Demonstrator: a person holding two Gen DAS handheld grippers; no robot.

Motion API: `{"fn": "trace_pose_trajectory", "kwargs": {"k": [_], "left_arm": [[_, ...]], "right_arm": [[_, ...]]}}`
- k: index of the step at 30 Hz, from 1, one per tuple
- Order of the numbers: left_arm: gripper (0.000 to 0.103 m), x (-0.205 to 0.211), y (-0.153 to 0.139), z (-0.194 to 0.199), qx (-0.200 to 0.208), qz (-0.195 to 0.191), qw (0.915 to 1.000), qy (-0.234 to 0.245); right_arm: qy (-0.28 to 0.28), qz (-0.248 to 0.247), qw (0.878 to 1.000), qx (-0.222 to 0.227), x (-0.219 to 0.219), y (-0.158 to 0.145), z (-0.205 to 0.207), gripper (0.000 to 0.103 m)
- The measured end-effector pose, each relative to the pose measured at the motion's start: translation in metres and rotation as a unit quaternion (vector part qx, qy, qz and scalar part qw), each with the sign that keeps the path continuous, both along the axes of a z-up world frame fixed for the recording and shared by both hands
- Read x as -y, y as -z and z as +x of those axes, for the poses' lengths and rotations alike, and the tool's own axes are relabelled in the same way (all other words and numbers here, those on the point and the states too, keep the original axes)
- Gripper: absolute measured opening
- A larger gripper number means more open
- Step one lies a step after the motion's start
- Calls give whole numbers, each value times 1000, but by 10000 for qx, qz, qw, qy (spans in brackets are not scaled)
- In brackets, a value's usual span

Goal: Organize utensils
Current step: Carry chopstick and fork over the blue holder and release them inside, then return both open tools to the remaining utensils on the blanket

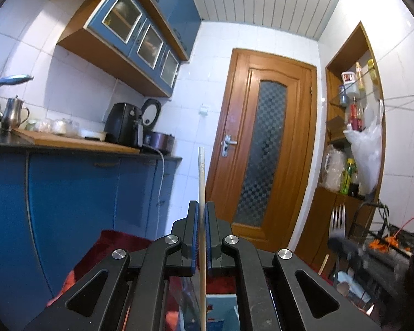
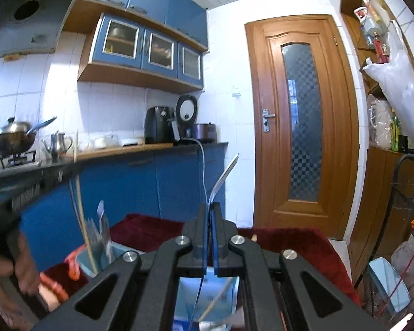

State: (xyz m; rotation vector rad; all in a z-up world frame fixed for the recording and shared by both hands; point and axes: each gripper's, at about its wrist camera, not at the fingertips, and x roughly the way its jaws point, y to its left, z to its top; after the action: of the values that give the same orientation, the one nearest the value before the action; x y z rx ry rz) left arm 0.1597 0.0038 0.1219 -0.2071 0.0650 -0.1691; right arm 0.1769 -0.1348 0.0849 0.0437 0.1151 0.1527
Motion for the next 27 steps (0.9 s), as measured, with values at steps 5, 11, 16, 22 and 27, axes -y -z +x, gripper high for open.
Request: {"fn": "trace_pose_trajectory", "kwargs": {"k": [5, 11, 16, 22, 27], "left_arm": [[4, -1, 12, 4, -168, -42, 9998, 13], [4, -1, 16, 7, -205, -44, 9998, 44], [4, 1, 21, 7, -245, -6, 9997, 66], [5, 6, 26, 7, -412, 146, 9989, 179], [21, 4, 26, 8, -859, 106, 9956, 363]], "right_arm": [[251, -73, 9994, 243, -2, -6, 18, 3], [503, -189, 9974, 469, -4, -13, 28, 3], [457, -139, 9983, 331, -6, -4, 33, 3], [63, -321, 9991, -258, -17, 22, 22, 4], [-237, -86, 9987, -433, -12, 20, 5, 23]]}}
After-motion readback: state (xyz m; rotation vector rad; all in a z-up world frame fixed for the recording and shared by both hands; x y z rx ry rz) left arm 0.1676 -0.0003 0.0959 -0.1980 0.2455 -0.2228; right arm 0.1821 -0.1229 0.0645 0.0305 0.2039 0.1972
